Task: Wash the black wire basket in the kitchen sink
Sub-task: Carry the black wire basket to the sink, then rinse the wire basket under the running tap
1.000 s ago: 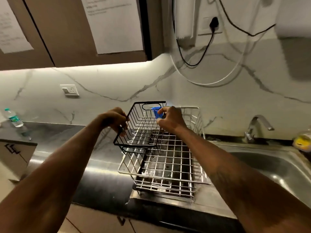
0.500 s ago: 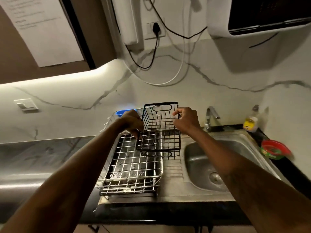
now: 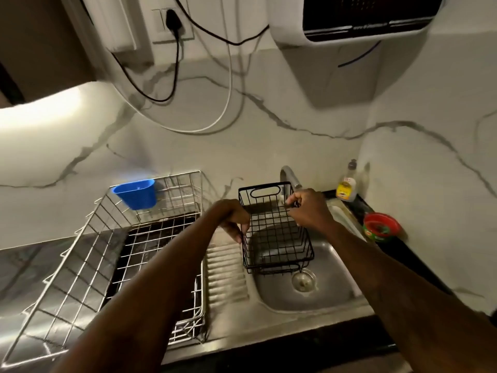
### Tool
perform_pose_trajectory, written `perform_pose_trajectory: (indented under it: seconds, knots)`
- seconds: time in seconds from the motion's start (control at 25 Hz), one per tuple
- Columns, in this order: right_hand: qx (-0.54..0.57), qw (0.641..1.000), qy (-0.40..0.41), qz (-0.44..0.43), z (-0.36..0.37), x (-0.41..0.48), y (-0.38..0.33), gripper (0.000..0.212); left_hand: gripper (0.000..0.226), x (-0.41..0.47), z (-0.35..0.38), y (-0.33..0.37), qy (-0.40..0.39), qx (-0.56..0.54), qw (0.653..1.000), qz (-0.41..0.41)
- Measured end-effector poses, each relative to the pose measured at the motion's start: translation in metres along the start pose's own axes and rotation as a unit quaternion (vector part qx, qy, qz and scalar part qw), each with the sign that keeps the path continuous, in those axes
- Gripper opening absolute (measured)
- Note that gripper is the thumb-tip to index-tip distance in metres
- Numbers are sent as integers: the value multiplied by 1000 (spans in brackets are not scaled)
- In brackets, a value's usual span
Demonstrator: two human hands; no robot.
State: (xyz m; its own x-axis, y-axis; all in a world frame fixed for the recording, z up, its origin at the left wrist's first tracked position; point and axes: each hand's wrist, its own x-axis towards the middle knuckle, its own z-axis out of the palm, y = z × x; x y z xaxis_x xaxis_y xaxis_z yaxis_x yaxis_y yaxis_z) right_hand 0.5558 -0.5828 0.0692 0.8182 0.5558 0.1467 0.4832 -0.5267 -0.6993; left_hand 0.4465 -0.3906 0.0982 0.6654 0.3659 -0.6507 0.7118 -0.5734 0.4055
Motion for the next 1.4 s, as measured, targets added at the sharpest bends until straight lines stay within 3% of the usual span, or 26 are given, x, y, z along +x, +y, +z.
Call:
perform_pose_trajectory:
  seconds: [0.32, 0.48, 0.6, 0.88, 1.16, 1.4]
  knots:
    - [-13, 998, -48, 39, 21, 23, 96, 25, 18, 90, 57, 14, -71, -27, 996, -35]
    - [-34, 993, -89, 65, 26, 47, 144, 24, 4, 116, 87, 38, -13, -72, 996, -51]
    - [-52, 990, -119, 59, 31, 66, 176, 30, 18, 140, 107, 45, 48, -108, 991, -63]
    - [-41, 975, -195, 94, 68, 80, 232, 36, 23, 190, 154, 35, 91, -116, 981, -129]
    - [-52, 966, -181, 178, 124, 83, 294, 44, 15, 254, 196, 7, 98, -36, 991, -88]
    - [-46, 967, -165, 191, 146, 71, 314, 47, 16, 278, 228, -14, 62, -62, 991, -99]
